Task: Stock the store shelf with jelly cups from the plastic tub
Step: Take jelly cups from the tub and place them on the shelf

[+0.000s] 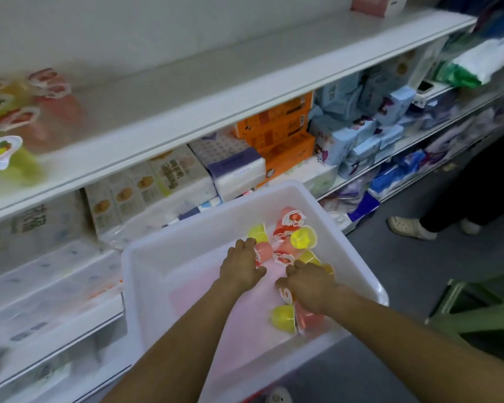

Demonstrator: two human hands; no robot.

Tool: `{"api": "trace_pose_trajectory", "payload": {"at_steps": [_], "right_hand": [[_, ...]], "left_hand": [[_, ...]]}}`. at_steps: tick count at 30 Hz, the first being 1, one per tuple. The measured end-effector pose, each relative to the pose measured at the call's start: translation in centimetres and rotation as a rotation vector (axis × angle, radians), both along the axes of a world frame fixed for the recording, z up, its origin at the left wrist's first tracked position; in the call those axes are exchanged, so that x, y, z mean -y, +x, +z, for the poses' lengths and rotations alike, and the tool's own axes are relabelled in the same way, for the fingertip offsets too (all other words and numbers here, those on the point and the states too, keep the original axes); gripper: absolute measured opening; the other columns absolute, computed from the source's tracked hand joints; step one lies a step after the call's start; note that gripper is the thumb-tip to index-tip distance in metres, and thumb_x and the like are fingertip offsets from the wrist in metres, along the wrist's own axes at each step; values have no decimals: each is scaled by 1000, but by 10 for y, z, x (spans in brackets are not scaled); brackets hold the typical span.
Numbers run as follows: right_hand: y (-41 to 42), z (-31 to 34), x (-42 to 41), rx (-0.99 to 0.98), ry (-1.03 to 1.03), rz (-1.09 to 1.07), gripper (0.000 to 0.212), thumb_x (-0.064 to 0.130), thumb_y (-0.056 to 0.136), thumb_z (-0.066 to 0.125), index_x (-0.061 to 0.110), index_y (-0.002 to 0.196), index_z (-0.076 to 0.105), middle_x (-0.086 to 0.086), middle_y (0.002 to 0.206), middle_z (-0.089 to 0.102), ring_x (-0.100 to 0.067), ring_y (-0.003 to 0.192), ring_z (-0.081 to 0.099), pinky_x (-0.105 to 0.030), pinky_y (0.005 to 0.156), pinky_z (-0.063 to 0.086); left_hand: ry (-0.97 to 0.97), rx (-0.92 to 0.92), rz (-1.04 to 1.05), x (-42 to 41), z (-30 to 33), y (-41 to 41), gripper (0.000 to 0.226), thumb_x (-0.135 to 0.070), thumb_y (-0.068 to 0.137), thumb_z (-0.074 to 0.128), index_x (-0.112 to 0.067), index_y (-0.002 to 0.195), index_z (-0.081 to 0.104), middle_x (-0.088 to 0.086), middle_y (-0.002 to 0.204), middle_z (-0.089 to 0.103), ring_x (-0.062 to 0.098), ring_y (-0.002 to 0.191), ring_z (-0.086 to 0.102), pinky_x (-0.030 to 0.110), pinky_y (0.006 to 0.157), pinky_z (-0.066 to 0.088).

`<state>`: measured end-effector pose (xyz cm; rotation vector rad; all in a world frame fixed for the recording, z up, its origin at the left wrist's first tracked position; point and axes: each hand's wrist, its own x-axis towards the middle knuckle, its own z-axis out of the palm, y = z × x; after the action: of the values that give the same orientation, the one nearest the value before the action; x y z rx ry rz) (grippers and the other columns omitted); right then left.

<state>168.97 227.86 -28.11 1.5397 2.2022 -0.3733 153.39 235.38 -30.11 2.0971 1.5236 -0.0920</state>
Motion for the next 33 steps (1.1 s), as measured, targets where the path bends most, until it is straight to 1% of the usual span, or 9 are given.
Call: {"api": "trace_pose_trajectory", "payload": {"at_steps": [9, 13, 15, 18, 20, 23, 26, 29, 33], "right_hand": [[9, -16, -8, -44, 106, 0, 43, 26, 88, 55, 24, 130, 48, -6, 122, 57, -27, 119, 44, -38, 99, 29], [14, -6, -3, -401, 181, -356, 45, 34, 78, 67, 33, 121, 53, 7, 119, 61, -18, 113, 52, -30, 95, 37], [12, 8, -5, -669, 172, -573, 38, 36, 73, 73, 37, 107, 57, 10, 104, 66, -10, 93, 60, -31, 83, 50], [-4, 38, -18, -1000, 141, -700, 29, 26, 71, 79, 33, 92, 61, 3, 89, 67, 0, 61, 52, -28, 67, 50], [-20, 64, -31, -1126, 157, -683, 28, 19, 73, 79, 29, 93, 62, -4, 88, 67, -1, 59, 50, -26, 63, 47], [-51, 107, -60, -1239, 216, -600, 28, 16, 77, 77, 27, 98, 62, 6, 81, 63, 2, 58, 51, -16, 59, 44], [-90, 151, -94, -1328, 301, -505, 30, 8, 78, 76, 16, 104, 62, 10, 82, 60, 6, 58, 52, -10, 58, 42], [-129, 183, -128, -1364, 355, -420, 35, 15, 79, 77, 19, 110, 62, 7, 93, 64, 0, 69, 59, -14, 64, 47], [-173, 209, -173, -1325, 402, -345, 39, 19, 78, 77, 21, 112, 59, 7, 98, 63, -3, 75, 61, -15, 68, 49]], "left_hand": [[102, -77, -84, -16, -25, 12, 53, -23, 89, 64, -12, 131, 34, 14, 126, 42, 31, 108, 52, 39, 85, 50], [20, 145, 169, -8, -1, -7, 54, -25, 78, 75, -20, 119, 42, 5, 113, 41, 28, 91, 58, 34, 79, 53], [17, 273, 277, -3, 15, -24, 52, -24, 76, 76, -22, 117, 44, 3, 110, 39, 25, 89, 56, 30, 78, 49], [55, 411, 370, 5, 46, -53, 47, -25, 78, 75, -29, 116, 48, 0, 111, 40, 19, 90, 53, 25, 80, 44], [97, 460, 409, 9, 68, -71, 44, -28, 81, 73, -32, 119, 51, -2, 112, 41, 15, 92, 52, 19, 81, 40], [182, 522, 449, 12, 104, -97, 40, -28, 84, 69, -33, 122, 55, -5, 110, 43, 9, 92, 52, 6, 73, 35], [266, 518, 477, 11, 143, -125, 42, -33, 86, 65, -34, 126, 55, -9, 113, 43, 4, 96, 47, 14, 82, 35], [375, 465, 496, 9, 176, -153, 46, -35, 82, 68, -33, 126, 56, -9, 112, 42, 7, 104, 48, 23, 92, 41], [485, 487, 543, 7, 210, -185, 46, -37, 81, 68, -33, 125, 58, -7, 107, 44, 10, 96, 55, 24, 87, 45]]}}
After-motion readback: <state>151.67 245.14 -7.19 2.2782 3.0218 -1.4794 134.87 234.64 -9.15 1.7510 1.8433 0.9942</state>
